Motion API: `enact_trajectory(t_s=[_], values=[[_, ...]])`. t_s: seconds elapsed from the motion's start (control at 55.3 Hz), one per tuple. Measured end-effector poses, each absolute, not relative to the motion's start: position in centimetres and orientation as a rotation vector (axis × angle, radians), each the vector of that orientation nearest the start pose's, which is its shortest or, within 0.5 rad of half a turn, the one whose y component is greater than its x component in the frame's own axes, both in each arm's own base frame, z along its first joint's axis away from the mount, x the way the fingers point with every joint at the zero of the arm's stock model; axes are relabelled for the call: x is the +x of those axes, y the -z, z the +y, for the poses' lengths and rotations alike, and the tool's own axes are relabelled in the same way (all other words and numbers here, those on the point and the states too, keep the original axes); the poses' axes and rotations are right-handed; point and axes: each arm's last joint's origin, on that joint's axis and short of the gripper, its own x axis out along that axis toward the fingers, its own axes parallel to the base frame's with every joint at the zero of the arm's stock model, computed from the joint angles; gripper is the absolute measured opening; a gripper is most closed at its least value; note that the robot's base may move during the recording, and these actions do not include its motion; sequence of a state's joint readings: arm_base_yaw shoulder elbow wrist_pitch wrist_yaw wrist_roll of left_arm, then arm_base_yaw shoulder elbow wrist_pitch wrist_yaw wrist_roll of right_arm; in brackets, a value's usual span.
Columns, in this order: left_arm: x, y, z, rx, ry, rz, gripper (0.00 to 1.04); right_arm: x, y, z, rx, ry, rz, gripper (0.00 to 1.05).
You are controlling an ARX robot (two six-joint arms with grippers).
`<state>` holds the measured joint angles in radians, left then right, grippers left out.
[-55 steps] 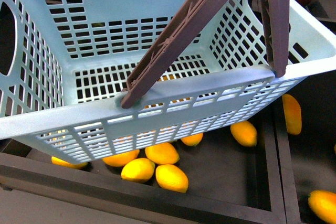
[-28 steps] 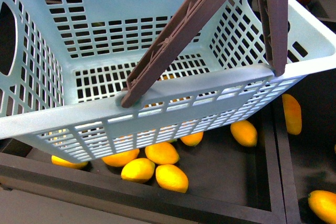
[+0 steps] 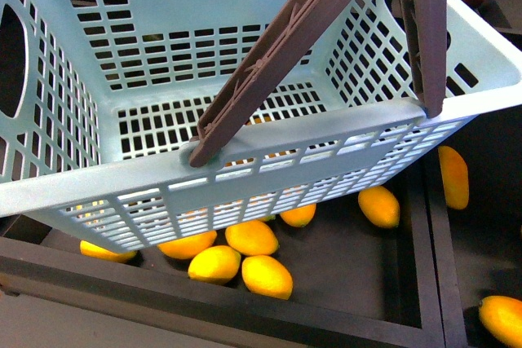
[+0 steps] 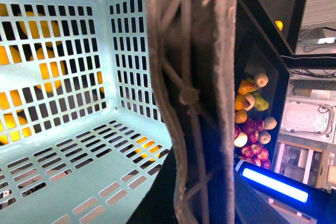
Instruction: Pick mango and avocado into basket
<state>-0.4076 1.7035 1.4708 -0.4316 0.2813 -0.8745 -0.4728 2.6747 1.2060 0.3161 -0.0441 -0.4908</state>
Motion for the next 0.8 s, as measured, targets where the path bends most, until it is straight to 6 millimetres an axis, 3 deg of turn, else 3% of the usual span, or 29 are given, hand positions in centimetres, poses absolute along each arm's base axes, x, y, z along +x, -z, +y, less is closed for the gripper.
enact_trajectory(t_s=[0.127,0.271,0.543,0.706,0.796], values=[[34.8,-30.8,-15.9,-0.764,0.324,0.918,0.08,33.3,10.0,-17.5,-0.095,0.094,1.168,0.57],[34.8,-30.8,-15.9,-0.764,0.323,0.917,0.08,32.6,7.6,-17.4,-0.053,0.065,1.100,0.57],[34.8,-30.8,-15.9,-0.764,0.323,0.918,0.08,31.8,-1.0,-15.8,0.022,-0.069,0.878,0.57],[34.8,-30.8,-15.9,-0.764,0.323,0.917,0.08,30.4,-8.5,-12.4,0.082,-0.193,0.685,0.57],[34.8,-30.8,-15.9,-0.764,0.322,0.917,0.08,29.9,-11.0,-10.8,0.098,-0.224,0.617,0.57]])
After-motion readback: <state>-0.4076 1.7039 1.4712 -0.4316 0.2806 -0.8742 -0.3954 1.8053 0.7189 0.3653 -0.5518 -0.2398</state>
